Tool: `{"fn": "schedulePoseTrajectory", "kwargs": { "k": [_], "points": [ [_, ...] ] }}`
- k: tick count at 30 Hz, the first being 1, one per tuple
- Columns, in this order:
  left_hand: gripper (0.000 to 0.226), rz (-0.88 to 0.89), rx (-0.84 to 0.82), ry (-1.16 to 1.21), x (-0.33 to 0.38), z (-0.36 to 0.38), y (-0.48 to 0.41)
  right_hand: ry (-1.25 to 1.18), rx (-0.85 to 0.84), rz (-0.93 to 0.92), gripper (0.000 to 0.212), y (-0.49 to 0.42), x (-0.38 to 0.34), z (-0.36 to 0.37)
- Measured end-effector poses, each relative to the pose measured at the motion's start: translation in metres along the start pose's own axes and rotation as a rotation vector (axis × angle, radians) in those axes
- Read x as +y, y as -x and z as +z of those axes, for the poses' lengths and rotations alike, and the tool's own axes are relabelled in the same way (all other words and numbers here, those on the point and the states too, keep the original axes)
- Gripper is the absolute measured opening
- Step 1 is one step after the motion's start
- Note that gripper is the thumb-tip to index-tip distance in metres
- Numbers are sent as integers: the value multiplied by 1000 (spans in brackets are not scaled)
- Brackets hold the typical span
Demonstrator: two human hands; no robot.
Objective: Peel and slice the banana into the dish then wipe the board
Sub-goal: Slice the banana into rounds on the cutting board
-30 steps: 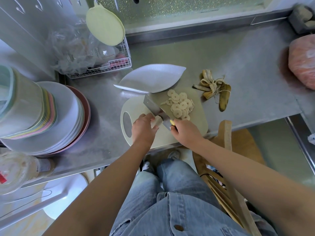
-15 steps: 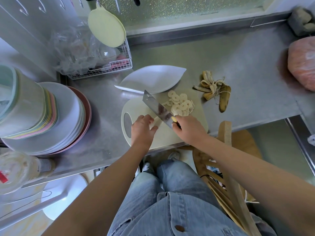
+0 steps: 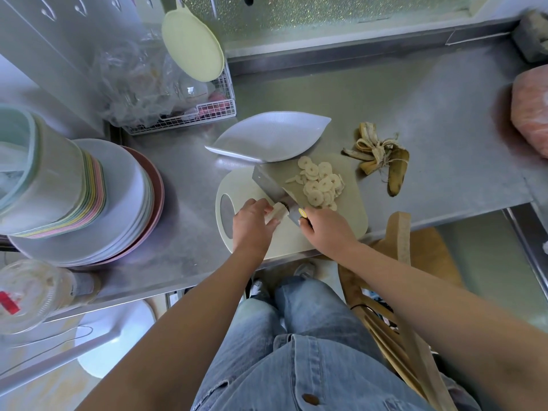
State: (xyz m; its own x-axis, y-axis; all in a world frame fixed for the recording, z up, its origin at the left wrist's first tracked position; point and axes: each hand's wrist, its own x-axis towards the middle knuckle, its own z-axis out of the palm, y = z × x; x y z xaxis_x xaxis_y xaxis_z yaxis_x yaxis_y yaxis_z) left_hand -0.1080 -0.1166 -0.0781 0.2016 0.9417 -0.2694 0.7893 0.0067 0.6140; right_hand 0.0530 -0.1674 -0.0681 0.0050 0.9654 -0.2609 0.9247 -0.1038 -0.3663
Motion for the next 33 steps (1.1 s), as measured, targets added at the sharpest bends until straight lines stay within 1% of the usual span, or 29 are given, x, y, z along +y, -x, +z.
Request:
{"fn": "schedulePoseTrajectory", "kwargs": {
  "k": [2, 5, 8, 14, 23, 33],
  "points": [
    [21, 0, 1, 2, -1, 0, 0, -2, 15, -16, 26, 1, 2, -2],
    [21, 3, -2, -1, -1, 0, 0, -34, 81, -33, 31, 1, 2, -8],
    [20, 4, -8, 3, -1, 1, -1, -53, 119, -53, 31, 0, -1, -15],
    [19, -6, 4, 17, -1, 1, 0, 3, 74, -73, 28, -2, -4, -16],
    [19, -11, -3, 18, -2, 1, -1, -7, 117, -65, 28, 2, -3, -15],
    [20, 0, -4, 5, -2, 1, -2, -4, 58, -39, 28, -3, -1, -9]
  ]
}}
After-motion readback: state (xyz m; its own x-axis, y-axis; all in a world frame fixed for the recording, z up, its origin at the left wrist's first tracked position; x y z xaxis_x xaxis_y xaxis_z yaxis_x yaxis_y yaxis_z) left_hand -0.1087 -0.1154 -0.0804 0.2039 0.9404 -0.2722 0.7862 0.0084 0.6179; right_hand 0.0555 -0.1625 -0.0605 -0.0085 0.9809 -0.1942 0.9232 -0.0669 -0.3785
